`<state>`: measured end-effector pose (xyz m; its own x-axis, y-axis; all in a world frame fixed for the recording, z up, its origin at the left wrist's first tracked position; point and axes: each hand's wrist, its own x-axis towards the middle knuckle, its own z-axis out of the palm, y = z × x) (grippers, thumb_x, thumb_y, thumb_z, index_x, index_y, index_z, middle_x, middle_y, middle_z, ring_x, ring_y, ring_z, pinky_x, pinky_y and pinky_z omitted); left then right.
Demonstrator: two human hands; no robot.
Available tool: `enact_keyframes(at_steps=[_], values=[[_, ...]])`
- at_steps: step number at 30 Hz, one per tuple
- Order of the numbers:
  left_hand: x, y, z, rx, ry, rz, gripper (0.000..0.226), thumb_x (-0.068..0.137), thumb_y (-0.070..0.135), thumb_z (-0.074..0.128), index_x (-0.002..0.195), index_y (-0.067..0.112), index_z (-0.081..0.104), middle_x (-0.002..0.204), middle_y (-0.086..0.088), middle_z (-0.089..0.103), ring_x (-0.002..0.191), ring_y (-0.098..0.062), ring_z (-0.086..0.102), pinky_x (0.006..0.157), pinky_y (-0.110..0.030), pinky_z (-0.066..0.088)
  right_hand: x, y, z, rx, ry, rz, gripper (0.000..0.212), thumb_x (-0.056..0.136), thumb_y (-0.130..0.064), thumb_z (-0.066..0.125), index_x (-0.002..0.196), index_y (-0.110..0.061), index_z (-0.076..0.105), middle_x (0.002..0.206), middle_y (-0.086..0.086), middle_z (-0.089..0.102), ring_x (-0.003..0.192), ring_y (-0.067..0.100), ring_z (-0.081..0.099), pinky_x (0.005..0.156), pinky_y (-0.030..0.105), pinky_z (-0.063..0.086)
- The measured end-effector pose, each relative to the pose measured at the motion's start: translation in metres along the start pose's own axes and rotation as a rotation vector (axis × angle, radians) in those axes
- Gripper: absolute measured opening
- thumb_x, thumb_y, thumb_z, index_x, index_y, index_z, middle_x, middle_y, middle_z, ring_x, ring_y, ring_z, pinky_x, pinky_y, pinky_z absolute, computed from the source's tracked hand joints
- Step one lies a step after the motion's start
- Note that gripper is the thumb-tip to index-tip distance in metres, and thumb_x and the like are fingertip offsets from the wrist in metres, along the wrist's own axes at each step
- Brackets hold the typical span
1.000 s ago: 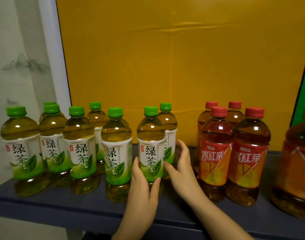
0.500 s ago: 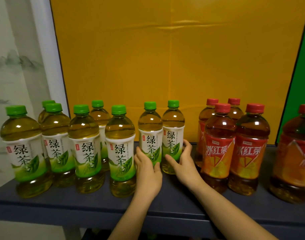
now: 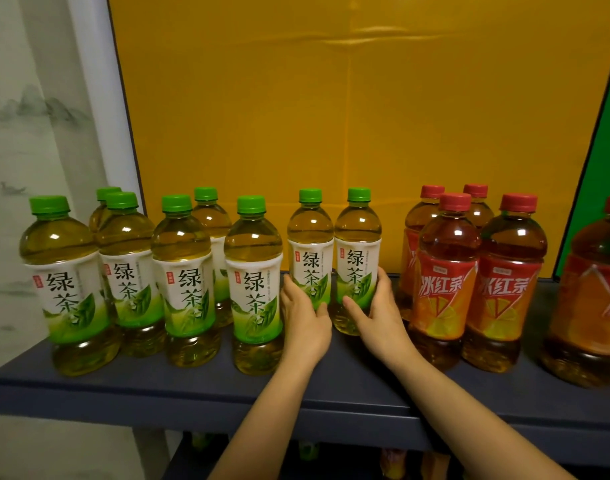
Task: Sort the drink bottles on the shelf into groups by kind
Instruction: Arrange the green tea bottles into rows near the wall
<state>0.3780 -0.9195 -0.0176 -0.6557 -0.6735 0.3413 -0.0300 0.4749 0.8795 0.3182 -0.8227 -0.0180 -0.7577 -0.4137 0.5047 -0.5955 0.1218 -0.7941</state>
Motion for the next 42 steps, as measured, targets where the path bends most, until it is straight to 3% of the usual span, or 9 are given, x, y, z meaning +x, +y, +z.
enact_keyframes(at_steps=[5, 9, 11, 13, 17, 20, 23, 29, 42], values=[[-0.031, 0.003, -0.005, 0.021, -0.028, 0.086, 0.079, 0.092, 0.003, 0.045, 0.144, 0.008, -0.014, 0.156, -0.004, -0.016, 0.144, -0.017, -0.012, 0.117, -0.028, -0.001, -0.012, -0.008, -0.003, -0.020, 0.024, -0.014, 0.072, 0.086, -0.012, 0.060, 0.146, -0.018, 0.021, 0.144, 0.001, 0.038, 0.132, 0.012, 0.037, 0.111, 0.034, 0.033], [-0.069, 0.001, -0.028, -0.185, -0.053, 0.220, 0.057, 0.091, -0.004, 0.044, 0.135, 0.029, 0.030, 0.147, 0.010, 0.031, 0.137, -0.006, 0.030, 0.111, -0.018, 0.026, -0.037, -0.019, 0.001, 0.044, 0.102, -0.071, 0.066, 0.086, 0.000, 0.056, 0.143, -0.018, 0.026, 0.147, -0.006, 0.029, 0.136, 0.003, 0.024, 0.115, 0.030, 0.023], [-0.084, -0.002, -0.046, -0.291, 0.092, 0.261, 0.048, 0.089, -0.007, 0.044, 0.111, 0.035, 0.050, 0.122, 0.009, 0.057, 0.110, -0.003, 0.058, 0.088, -0.015, 0.048, -0.047, -0.025, 0.005, 0.110, 0.197, -0.138, 0.060, 0.084, 0.003, 0.057, 0.134, -0.025, 0.038, 0.141, -0.008, 0.037, 0.133, 0.003, 0.032, 0.111, 0.026, 0.030], [-0.091, -0.010, -0.070, -0.271, 0.300, 0.314, 0.039, 0.085, 0.000, 0.048, 0.099, 0.036, 0.054, 0.106, 0.008, 0.062, 0.093, -0.002, 0.063, 0.074, -0.012, 0.051, -0.052, -0.033, 0.011, 0.205, 0.199, -0.163, 0.050, 0.082, -0.003, 0.058, 0.119, -0.035, 0.046, 0.127, -0.008, 0.049, 0.121, 0.001, 0.044, 0.097, 0.013, 0.038], [-0.077, -0.035, -0.115, -0.066, 0.572, 0.331, 0.042, 0.081, 0.002, 0.064, 0.112, 0.026, 0.048, 0.111, 0.014, 0.047, 0.102, -0.009, 0.052, 0.089, -0.020, 0.045, -0.052, -0.050, 0.038, 0.284, -0.083, -0.092, 0.053, 0.078, -0.016, 0.071, 0.117, -0.038, 0.044, 0.120, -0.009, 0.052, 0.108, -0.002, 0.050, 0.090, 0.018, 0.043], [-0.057, -0.052, -0.137, 0.058, 0.492, 0.165, 0.064, 0.075, 0.012, 0.072, 0.130, 0.011, 0.038, 0.126, -0.003, 0.041, 0.122, -0.026, 0.042, 0.103, -0.045, 0.039, -0.049, -0.061, 0.061, 0.219, -0.188, -0.065, 0.074, 0.071, -0.026, 0.078, 0.130, -0.030, 0.033, 0.127, -0.016, 0.046, 0.116, -0.006, 0.045, 0.098, 0.017, 0.041], [-0.044, -0.061, -0.148, 0.096, 0.369, 0.140, 0.077, 0.073, 0.020, 0.075, 0.136, 0.009, 0.031, 0.131, -0.004, 0.040, 0.125, -0.023, 0.041, 0.104, -0.037, 0.036, -0.047, -0.066, 0.077, 0.161, -0.220, -0.040, 0.087, 0.063, -0.034, 0.082, 0.129, -0.034, 0.024, 0.122, -0.026, 0.045, 0.112, -0.010, 0.046, 0.091, 0.011, 0.042], [-0.025, -0.062, -0.150, 0.154, 0.270, 0.126, 0.085, 0.072, 0.030, 0.075, 0.139, 0.009, 0.028, 0.140, -0.010, 0.045, 0.128, -0.025, 0.044, 0.103, -0.041, 0.040, -0.045, -0.062, 0.087, 0.048, -0.183, -0.020, 0.081, 0.062, -0.045, 0.078, 0.128, -0.028, 0.033, 0.124, -0.016, 0.054, 0.117, 0.005, 0.051, 0.096, 0.041, 0.047], [-0.049, -0.036, -0.127, -0.197, 0.037, 0.155, 0.058, 0.067, 0.025, 0.078, 0.116, 0.026, 0.045, 0.110, 0.016, 0.060, 0.103, -0.005, 0.059, 0.093, -0.036, 0.050, -0.060, -0.046, 0.025, 0.070, -0.006, 0.004, 0.069, 0.061, -0.041, 0.080, 0.122, -0.031, 0.048, 0.116, -0.016, 0.063, 0.109, -0.001, 0.058, 0.095, 0.034, 0.050]])
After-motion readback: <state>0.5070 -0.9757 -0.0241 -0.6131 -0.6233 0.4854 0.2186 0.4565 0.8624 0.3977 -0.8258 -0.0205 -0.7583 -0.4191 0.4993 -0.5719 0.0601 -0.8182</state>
